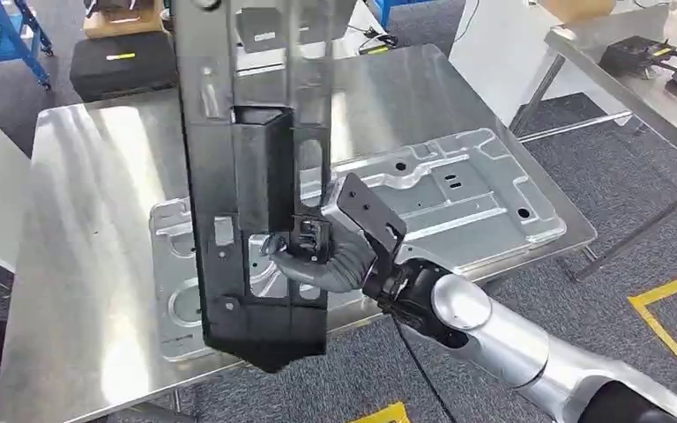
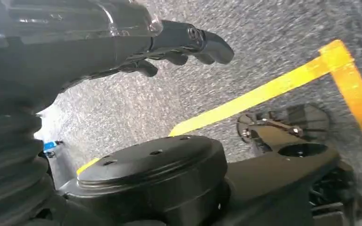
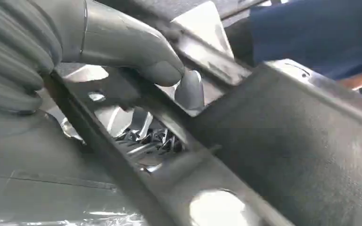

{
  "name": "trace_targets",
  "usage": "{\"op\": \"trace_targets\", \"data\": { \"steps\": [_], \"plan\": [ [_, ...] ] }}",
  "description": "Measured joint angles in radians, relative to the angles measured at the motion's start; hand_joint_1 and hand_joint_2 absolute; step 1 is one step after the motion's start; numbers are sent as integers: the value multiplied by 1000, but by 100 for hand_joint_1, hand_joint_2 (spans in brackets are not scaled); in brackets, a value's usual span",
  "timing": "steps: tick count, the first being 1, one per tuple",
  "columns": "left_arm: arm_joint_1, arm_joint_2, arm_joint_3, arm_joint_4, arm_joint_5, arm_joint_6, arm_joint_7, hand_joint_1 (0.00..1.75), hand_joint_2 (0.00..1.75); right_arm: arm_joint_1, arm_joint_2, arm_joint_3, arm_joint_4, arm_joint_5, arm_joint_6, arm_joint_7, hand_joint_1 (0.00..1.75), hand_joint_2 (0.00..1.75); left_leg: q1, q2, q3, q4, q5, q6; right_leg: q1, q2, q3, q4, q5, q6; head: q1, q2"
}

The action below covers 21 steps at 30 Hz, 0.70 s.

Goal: Take the parts from the cabinet and place them on the table.

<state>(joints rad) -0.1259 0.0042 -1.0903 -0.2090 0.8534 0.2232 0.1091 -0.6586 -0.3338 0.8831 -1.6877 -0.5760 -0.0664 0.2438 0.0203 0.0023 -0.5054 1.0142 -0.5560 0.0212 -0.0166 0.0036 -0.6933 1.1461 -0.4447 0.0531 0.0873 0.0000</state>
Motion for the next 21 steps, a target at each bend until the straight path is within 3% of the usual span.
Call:
{"op": "trace_targets", "data": {
  "steps": [1, 3, 4, 5, 7, 8, 9, 11, 12, 13, 14, 16, 17, 18, 19, 21],
  "plan": [
    [0, 0, 0, 0, 0, 0, 0, 0, 175, -4, -2, 6, 2, 0, 0, 0, 175, 175, 1, 2, 11, -1, -11, -6, -1, 0, 23, -84, 58, -2, 5, 0],
    [-3, -4, 0, 0, -1, -2, 0, 0, 175, -6, -6, 15, 7, 0, 0, 0, 175, 175, 2, 5, 12, -5, -21, -19, 9, 2, 36, -109, 41, -13, 1, 0],
    [-2, -5, 0, 0, -1, -2, 0, 0, 175, -10, -6, 20, 8, 0, 0, 0, 175, 175, 3, 8, 6, -9, -20, -25, 10, -1, 44, -120, 20, -26, 9, 0],
    [-3, -11, 0, 0, -1, -2, 0, 0, 175, -13, -6, 25, 8, 0, 0, 0, 175, 175, 3, 9, 5, -10, -23, -30, 14, -1, 46, -130, 7, -36, 7, 0],
    [-4, -11, 0, 0, -1, -2, 0, 0, 175, -19, -11, 33, 12, -25, 17, 3, 175, 175, 3, 10, 17, -20, -34, -45, 9, -2, 59, -146, 3, -46, 5, 0],
    [-4, -10, 0, 0, -2, -2, -1, 0, 175, -26, -12, 38, 13, -51, 36, 10, 175, 175, 4, 5, 14, 4, -42, -47, 9, -3, 72, -155, -1, -51, 0, 0],
    [-4, -10, 0, 0, -2, -2, -3, 0, 175, -37, -12, 47, 16, -66, 47, 13, 175, 175, 4, -2, -17, 58, -62, -45, 10, -5, 80, -158, -5, -59, -6, 0],
    [-5, -10, 0, 0, -2, -1, -6, 0, 175, -57, -8, 71, 23, -107, 72, 14, 175, 175, 1, -7, -123, 223, -115, -42, 13, -5, 92, -159, -16, -66, -24, 0],
    [-8, -9, 1, 0, -2, -2, -9, 0, 175, -61, -5, 80, 26, -129, 78, 13, 175, 175, -2, -7, -171, 283, -122, -41, 15, -6, 100, -158, -24, -68, -30, 0],
    [-11, -9, 1, 0, -1, -2, -12, 0, 175, -62, 0, 90, 32, -160, 87, 7, 175, 175, -3, -6, -195, 298, -98, -41, 17, -7, 111, -158, -32, -68, -31, 0],
    [-12, -9, 2, 0, -1, -2, -14, 0, 175, -65, 8, 99, 37, -193, 96, -1, 175, 175, -3, -5, -196, 269, -51, -41, 19, -7, 123, -157, -41, -68, -30, 0],
    [-11, -9, 2, 0, -1, -1, -21, 0, 175, -73, 25, 113, 48, -251, 101, -22, 175, 175, -3, -2, -158, 125, 79, -37, 20, -5, 149, -150, -63, -64, -34, 0],
    [-9, -9, 2, 0, 2, 10, -39, 0, 175, -73, 35, 118, 54, -276, 84, -40, 175, 175, -4, 2, -142, 83, 102, -32, 19, -4, 157, -146, -75, -60, -35, 0],
    [-5, -10, 2, 0, 10, 20, -57, 0, 175, -73, 45, 121, 66, -309, 55, -67, 175, 175, -12, 6, -142, 80, 100, -30, 26, -1, 154, -139, -80, -52, -40, 0],
    [-5, -10, 2, 0, 13, 24, -72, 0, 175, -69, 58, 125, 76, -335, 18, -90, 175, 175, -10, 7, -125, 51, 77, -21, 25, -1, 149, -138, -80, -47, -40, 0],
    [-4, -9, 2, 0, 24, 29, -86, 0, 175, -67, 72, 122, 98, -369, -44, -126, 175, 175, -10, 2, -123, 36, 67, -20, 25, -3, 143, -134, -81, -54, -33, 0]
  ]
}}
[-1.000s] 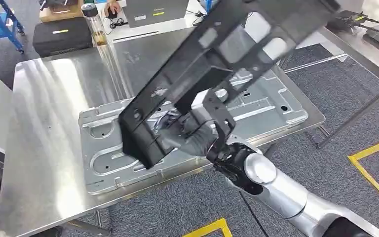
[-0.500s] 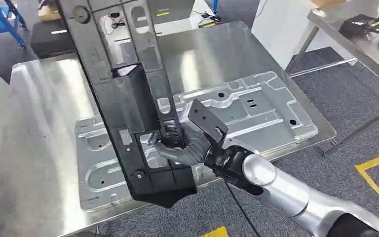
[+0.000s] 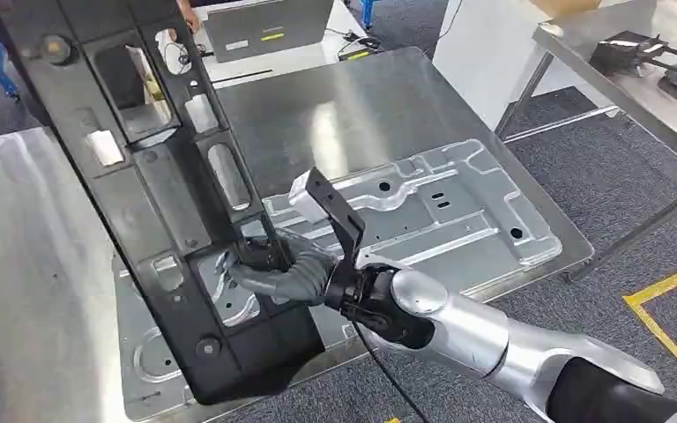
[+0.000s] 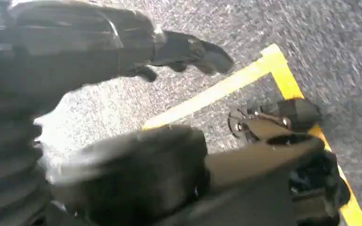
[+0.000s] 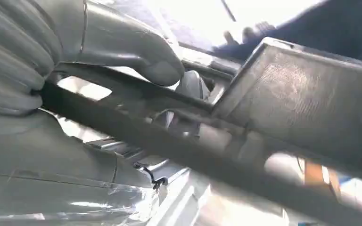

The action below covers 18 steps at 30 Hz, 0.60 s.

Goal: Take the parts from the cabinet and place them on the table.

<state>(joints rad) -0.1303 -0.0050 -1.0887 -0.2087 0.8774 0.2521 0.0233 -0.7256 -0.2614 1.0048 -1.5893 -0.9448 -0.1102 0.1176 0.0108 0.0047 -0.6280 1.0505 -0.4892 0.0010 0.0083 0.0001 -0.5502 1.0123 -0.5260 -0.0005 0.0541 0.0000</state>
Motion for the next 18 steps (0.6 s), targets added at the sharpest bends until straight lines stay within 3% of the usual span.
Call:
{"op": "trace_targets", "data": {
  "steps": [6, 9, 13, 15, 18],
  "plan": [
    [3, -4, 0, 0, 11, 2, -10, 0, 175, -6, 19, -15, 48, -51, -62, -36, 175, 175, -3, -3, 0, -1, -6, 10, -2, -2, 5, -9, 4, -2, 11, 0],
    [4, -3, 1, 0, 32, 2, -20, 0, 175, -5, 23, -37, 60, -110, -173, -103, 175, 175, -5, -1, 0, -1, -6, 14, -2, -2, 9, -19, 3, 0, 11, 0],
    [6, 1, 9, 0, 55, -2, -37, 0, 175, -5, 6, -135, 47, -172, -314, -192, 175, 175, -8, -4, 0, -1, -3, 19, -6, -5, 9, -19, 5, 6, 13, 0],
    [8, 3, 14, 0, 59, -15, -67, 0, 175, -8, -10, -181, 29, -164, -377, -190, 175, 175, -10, -5, 1, 0, -3, 20, -8, -5, 9, -19, 6, 14, 13, 0],
    [10, 5, 16, 0, 53, -43, -188, 0, 175, -44, -59, -213, -11, -77, -543, -105, 175, 175, -12, -7, 1, 0, 0, 23, -9, -6, 9, -19, 7, 20, 10, 0]
  ]
}}
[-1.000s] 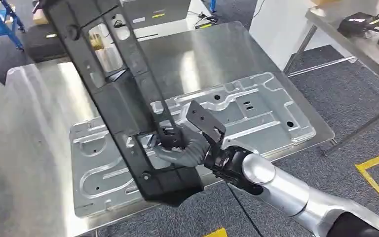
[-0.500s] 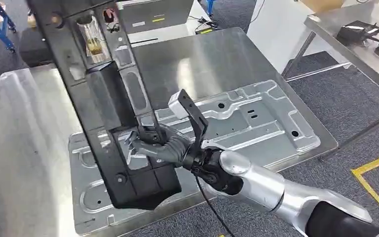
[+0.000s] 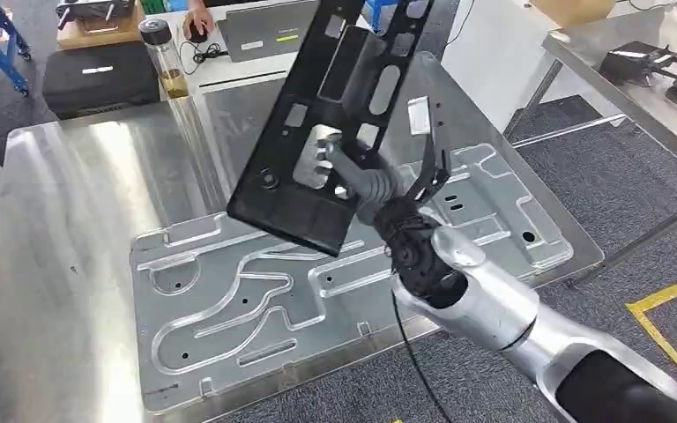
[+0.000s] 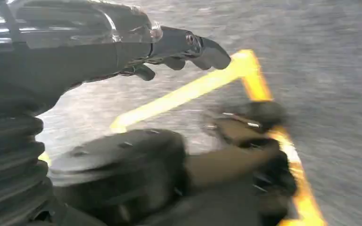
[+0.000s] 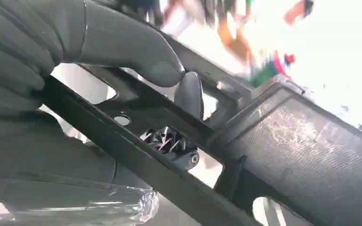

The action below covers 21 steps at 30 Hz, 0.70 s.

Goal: Take the parts from the cabinet and place them on the table.

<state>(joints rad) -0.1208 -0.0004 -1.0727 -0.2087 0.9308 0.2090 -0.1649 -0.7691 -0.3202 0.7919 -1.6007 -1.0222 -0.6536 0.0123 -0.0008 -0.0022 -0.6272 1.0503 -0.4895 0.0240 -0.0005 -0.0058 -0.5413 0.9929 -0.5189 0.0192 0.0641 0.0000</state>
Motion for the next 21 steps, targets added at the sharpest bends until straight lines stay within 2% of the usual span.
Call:
{"op": "trace_targets", "data": {
  "steps": [2, 4, 6, 9, 12, 17, 21],
  "plan": [
    [0, -2, 0, 0, 2, -15, -39, 0, 175, -24, -41, -16, -23, 68, -23, 46, 175, 175, 0, -4, 0, 0, 1, 1, 0, -3, 1, 0, 0, 2, 2, 0],
    [-1, -7, 1, 0, -9, 9, -45, 0, 175, -37, -66, -37, -44, 126, -25, 90, 175, 175, 0, -4, 0, 0, 1, 1, 0, -3, 1, 0, 0, 2, 2, 0],
    [-4, -10, 1, -1, -9, -29, -47, 0, 175, -39, -81, -50, -69, 143, -19, 106, 175, 175, 0, -4, 1, 0, 1, 1, 0, -3, 2, 0, 0, 2, 2, 0],
    [-4, -11, 1, -1, 0, -84, -53, 0, 175, -43, -90, -50, -78, 158, 4, 123, 175, 175, 1, -3, 2, -1, 1, 1, 1, -3, 2, 0, 0, 2, 1, 0],
    [-4, -10, 1, -1, -3, -86, -52, 0, 175, -63, -97, -32, -79, 196, 19, 177, 175, 175, 1, -1, 2, -1, 1, 1, 1, -3, 2, 1, 0, 3, 1, 0],
    [-4, -9, 1, -1, -4, -86, -53, 0, 175, -75, -102, -7, -79, 207, 23, 190, 175, 175, 1, 0, 2, -2, 2, 1, 1, -4, 2, 1, 0, 2, 1, 0],
    [-5, -8, 1, -1, -16, -88, -89, 0, 175, -76, -107, 8, -79, 234, 19, 214, 175, 175, 1, 1, 2, -2, 1, 1, 1, -3, 2, 1, 0, 2, 2, 0]
  ]
}}
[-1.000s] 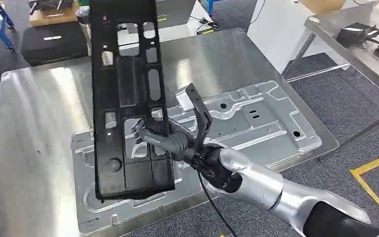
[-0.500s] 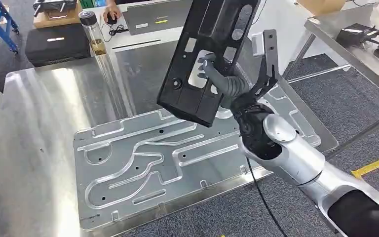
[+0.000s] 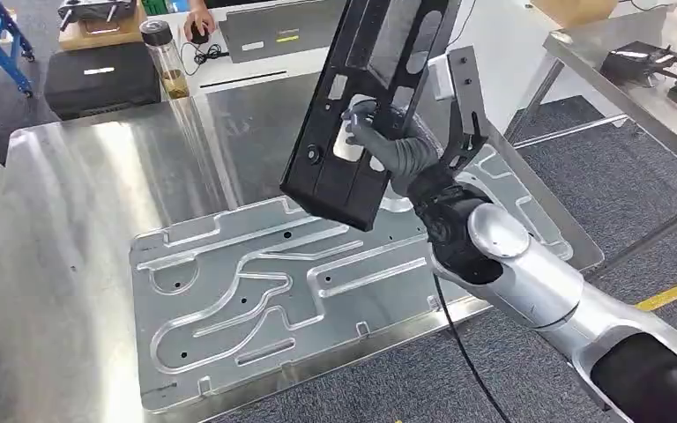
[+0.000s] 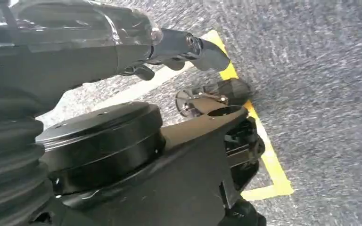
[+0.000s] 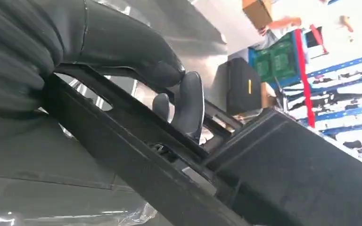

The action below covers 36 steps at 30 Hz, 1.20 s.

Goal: Take the parts from the cabinet and place them on the table.

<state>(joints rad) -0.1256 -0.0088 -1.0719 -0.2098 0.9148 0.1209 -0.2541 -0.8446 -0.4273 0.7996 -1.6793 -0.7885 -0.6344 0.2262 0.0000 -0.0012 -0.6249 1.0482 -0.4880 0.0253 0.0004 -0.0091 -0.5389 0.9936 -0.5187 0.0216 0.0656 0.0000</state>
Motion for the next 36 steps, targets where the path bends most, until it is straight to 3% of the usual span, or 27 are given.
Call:
{"op": "trace_targets", "data": {
  "steps": [4, 7, 8, 14, 20, 21, 30, 36],
  "plan": [
    [-4, 0, 0, -2, 3, -43, -50, 0, 175, 30, 6, 18, 1, 42, 23, 6, 175, 175, 0, 1, 0, 0, 0, 0, 0, 0, 0, 0, 0, 0, 0, 0],
    [-9, 0, 0, -2, 1, -45, -51, 0, 175, 62, 32, 39, 8, 73, 58, 13, 175, 175, 0, 5, 0, 0, 0, 0, 0, 0, 0, 0, 0, 0, 0, 0],
    [-10, 0, 0, -2, -1, -45, -49, 0, 175, 72, 40, 48, 11, 84, 70, 17, 0, 0, 0, 7, 1, 0, 0, 0, 0, 1, 0, 0, 0, 0, 0, 0],
    [-16, 0, 0, -2, -12, -45, -45, 0, 175, 103, 100, 104, 26, 119, 116, 32, 0, 0, 0, 13, 2, -2, 0, 0, 0, 4, 0, 0, 0, 0, 0, 0],
    [-16, 0, 0, -2, 18, -47, -28, 0, 175, 110, 124, 132, 32, 70, 148, 70, 0, 0, 0, 13, 2, -2, 0, 0, 0, 5, 0, 0, 0, 0, 0, 0],
    [-16, 0, 0, -2, 18, -47, -28, 0, 0, 111, 126, 136, 33, 66, 149, 70, 0, 0, 0, 13, 2, -2, 0, 0, 0, 5, 0, 0, 0, 0, 0, 0],
    [-16, 0, 0, -2, 18, -53, -28, 0, 0, 102, 138, 169, 39, 132, 159, 73, 0, 0, 0, 12, 3, -2, 0, 0, 0, 6, 0, 0, 0, 0, 0, 0],
    [-16, 0, 0, -2, 24, -59, -38, 0, 0, 30, 154, 197, 55, 439, 150, 125, 0, 0, 0, 12, 3, -2, 0, 0, 0, 6, 0, 0, 0, 0, 0, 0]
  ]
}}
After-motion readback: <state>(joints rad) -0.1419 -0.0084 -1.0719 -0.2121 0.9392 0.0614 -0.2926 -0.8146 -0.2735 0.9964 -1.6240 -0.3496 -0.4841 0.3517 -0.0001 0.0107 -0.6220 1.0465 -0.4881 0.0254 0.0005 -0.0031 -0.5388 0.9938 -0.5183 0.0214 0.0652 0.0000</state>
